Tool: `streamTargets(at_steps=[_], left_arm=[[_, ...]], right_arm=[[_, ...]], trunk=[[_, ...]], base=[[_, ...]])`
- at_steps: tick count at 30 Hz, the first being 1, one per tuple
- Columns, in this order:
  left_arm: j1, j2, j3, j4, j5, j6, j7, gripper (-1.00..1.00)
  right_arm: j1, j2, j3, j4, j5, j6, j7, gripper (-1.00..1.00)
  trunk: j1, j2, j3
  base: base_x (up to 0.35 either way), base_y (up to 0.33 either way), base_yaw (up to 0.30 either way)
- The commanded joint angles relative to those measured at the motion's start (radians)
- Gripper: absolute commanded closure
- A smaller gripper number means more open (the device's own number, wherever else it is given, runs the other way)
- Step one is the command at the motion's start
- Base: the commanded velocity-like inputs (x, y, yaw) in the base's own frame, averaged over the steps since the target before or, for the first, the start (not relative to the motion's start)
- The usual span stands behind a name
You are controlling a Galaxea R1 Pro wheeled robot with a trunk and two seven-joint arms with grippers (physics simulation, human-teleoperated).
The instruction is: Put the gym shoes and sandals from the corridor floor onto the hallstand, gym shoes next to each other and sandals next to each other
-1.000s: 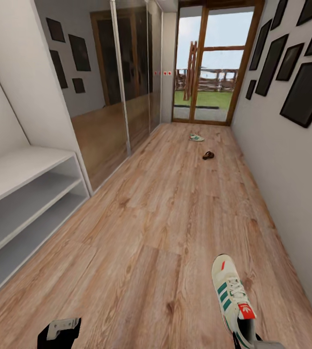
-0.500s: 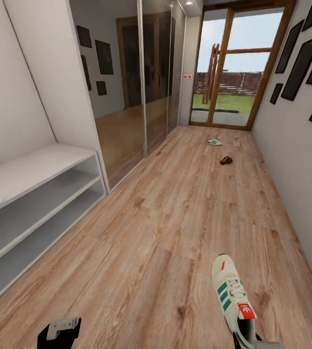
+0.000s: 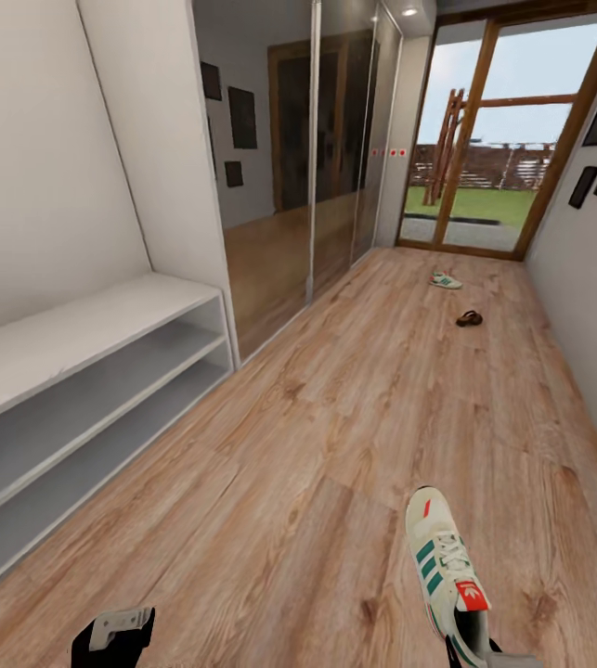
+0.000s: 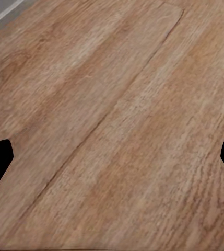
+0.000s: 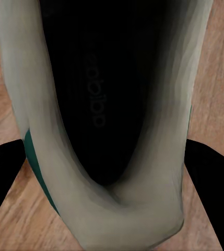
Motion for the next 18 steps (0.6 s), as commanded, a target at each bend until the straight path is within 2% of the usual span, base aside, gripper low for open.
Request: streamTargets(at_steps=[1,18], left_arm=[[-0.001,-0.001,0.004,0.001,-0.003,-0.003,-0.005,-1.0],[-0.001,-0.001,0.003,0.001,-0.003,-0.003,-0.005,-1.0]], right_arm=[[0.0,0.0,-0.001,0.0,0.001,-0.003,0.0,1.0],[0.0,0.0,-0.002,0.0,0.0,-0.003,0.0,1.0]], trunk=[[0.0,0.0,0.0],[0.0,0.0,0.016]], base=[[0.0,0.0,0.234],[0.0,0.0,0.235]])
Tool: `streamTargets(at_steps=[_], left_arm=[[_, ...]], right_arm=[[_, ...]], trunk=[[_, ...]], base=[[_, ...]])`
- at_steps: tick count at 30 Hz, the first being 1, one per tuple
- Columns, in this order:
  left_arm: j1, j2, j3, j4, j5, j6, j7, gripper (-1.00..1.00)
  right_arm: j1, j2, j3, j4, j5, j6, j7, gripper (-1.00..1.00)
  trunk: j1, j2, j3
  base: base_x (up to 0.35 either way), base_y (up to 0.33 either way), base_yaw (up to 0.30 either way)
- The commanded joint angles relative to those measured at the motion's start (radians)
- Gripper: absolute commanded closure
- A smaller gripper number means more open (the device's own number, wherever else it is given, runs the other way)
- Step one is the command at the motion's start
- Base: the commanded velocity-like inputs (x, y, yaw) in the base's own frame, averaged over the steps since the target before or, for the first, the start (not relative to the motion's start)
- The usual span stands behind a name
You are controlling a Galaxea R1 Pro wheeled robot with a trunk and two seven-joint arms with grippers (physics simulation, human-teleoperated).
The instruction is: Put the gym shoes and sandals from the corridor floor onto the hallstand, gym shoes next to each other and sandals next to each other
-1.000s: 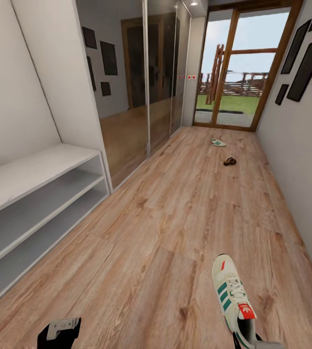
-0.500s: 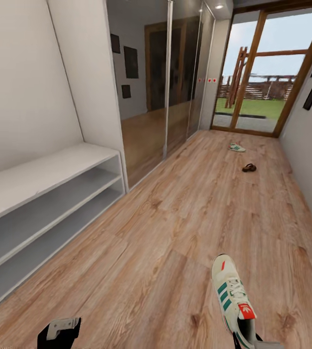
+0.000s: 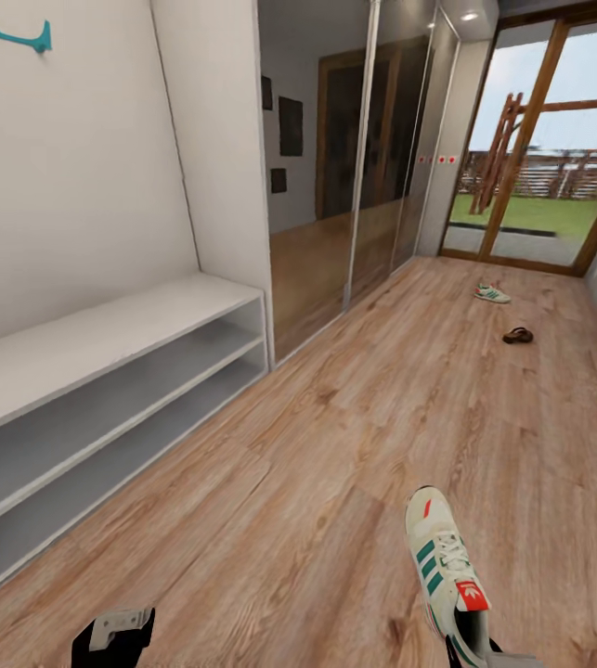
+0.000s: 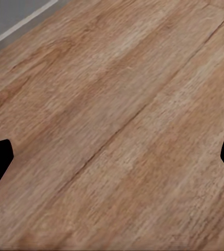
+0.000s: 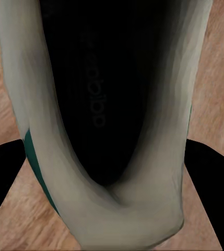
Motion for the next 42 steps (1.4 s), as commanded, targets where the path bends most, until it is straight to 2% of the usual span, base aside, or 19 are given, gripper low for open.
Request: streamTargets(at_steps=[1,42], left_arm=[[-0.001,-0.001,0.004,0.001,-0.003,-0.003,-0.005,-1.0],[-0.001,-0.002,0.003,0.002,-0.002,-0.003,-0.005,-1.0]], right_arm=[[0.0,0.0,-0.001,0.0,0.001,-0.003,0.0,1.0],[0.0,0.0,-0.002,0.0,0.001,-0.003,0.0,1.0]], trunk=[[0.0,0.0,0.0],[0.0,0.0,0.039]], base=[[0.0,0.0,0.235],[0.0,0.004,0.235]])
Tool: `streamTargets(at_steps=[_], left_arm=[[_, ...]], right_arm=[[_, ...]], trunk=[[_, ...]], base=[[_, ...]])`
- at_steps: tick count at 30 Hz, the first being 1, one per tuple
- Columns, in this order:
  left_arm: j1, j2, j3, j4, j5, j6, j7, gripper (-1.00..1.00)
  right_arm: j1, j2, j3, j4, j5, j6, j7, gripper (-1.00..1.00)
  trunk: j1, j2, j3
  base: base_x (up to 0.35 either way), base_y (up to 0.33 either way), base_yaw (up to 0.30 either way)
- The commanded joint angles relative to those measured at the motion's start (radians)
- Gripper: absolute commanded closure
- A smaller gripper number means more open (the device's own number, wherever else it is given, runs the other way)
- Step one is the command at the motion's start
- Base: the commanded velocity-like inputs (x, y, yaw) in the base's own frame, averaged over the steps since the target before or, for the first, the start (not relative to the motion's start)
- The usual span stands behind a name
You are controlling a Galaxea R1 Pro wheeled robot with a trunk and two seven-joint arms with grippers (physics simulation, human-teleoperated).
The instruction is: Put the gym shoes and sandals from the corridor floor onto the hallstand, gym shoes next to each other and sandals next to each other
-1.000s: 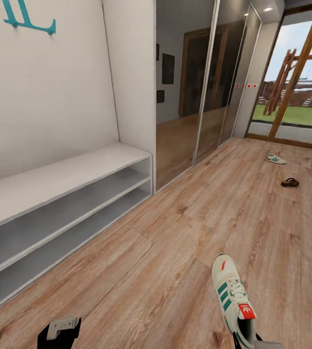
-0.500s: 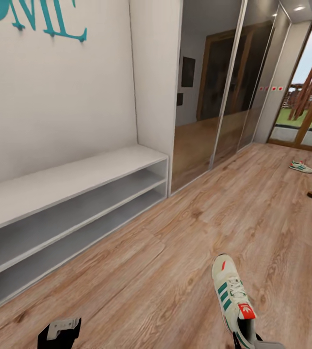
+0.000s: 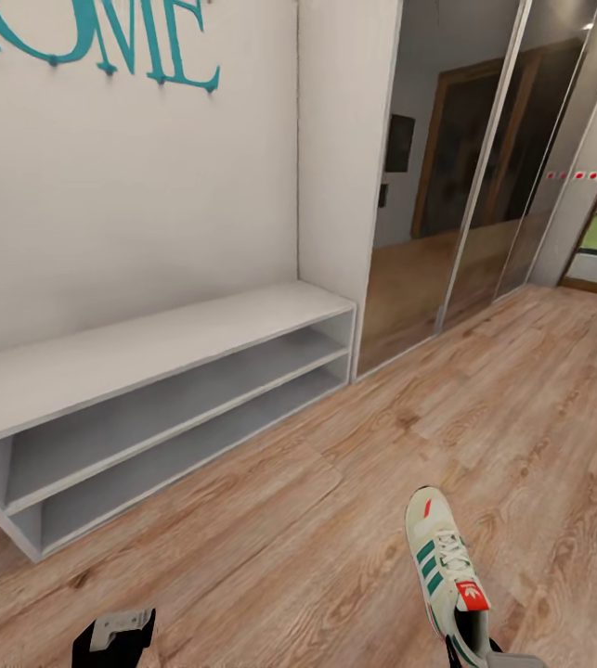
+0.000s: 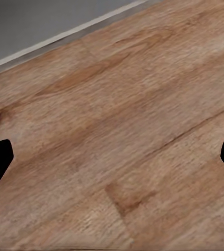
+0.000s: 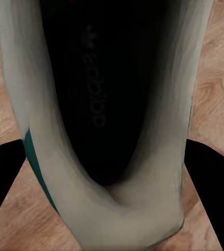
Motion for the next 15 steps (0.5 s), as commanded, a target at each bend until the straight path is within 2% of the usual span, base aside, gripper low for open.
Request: streamTargets(at_steps=[1,9,15], left_arm=[[-0.001,-0.001,0.004,0.001,-0.003,-0.003,-0.005,-1.0],[-0.001,-0.001,0.004,0.001,-0.002,-0.003,-0.005,-1.0],[-0.001,-0.001,0.005,0.0,-0.002,-0.002,-0.005,-1.0]], right_arm=[[0.0,0.0,-0.001,0.0,0.001,-0.003,0.0,1.0],[0.0,0.0,-0.001,0.0,0.001,-0.003,0.0,1.0],[0.0,0.0,-0.001,0.0,0.001,-0.003,0.0,1.0]], trunk=[[0.0,0.0,0.0],[0.0,0.0,0.008],[0.0,0.0,0.013]], base=[[-0.04,0.117,0.235],[-0.113,0.248,0.234],[-0.027,0.3,0.234]])
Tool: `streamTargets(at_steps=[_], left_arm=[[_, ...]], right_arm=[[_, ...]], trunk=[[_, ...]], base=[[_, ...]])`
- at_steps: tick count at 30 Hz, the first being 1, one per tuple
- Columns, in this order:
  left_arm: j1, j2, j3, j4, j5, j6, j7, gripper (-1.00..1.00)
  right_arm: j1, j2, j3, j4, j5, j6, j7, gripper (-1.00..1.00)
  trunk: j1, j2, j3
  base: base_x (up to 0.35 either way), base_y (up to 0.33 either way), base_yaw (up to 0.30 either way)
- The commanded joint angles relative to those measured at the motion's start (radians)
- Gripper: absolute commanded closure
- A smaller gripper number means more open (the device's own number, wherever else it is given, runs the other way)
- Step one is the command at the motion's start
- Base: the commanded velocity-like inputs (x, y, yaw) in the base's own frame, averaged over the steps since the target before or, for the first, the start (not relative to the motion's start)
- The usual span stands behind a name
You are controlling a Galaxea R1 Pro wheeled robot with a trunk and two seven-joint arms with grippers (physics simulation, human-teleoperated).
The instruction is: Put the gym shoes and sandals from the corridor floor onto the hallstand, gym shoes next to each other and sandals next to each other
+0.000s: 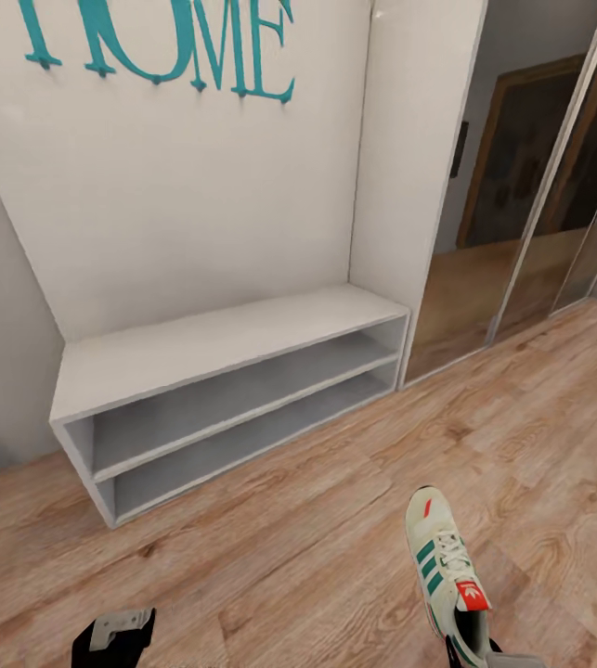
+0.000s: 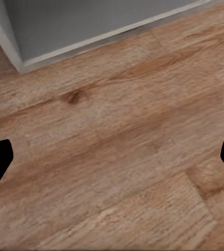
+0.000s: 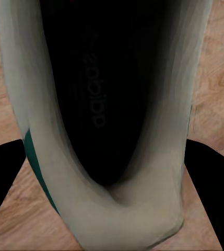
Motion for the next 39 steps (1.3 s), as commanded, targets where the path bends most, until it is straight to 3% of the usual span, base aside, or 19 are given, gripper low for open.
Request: streamTargets(at_steps=[1,39], left_arm=[[-0.001,-0.001,0.003,0.001,-0.002,-0.004,-0.005,-1.0],[-0.001,-0.001,0.004,0.001,-0.002,-0.003,-0.005,-1.0]], right_arm=[[0.0,0.0,-0.001,0.0,0.001,-0.003,0.0,1.0],[0.0,0.0,0.0,0.0,0.001,-0.002,0.0,1.0]], trunk=[[0.0,0.0,0.0],[0.0,0.0,0.033]], base=[[-0.005,0.306,0.234],[-0.033,0.308,0.24]])
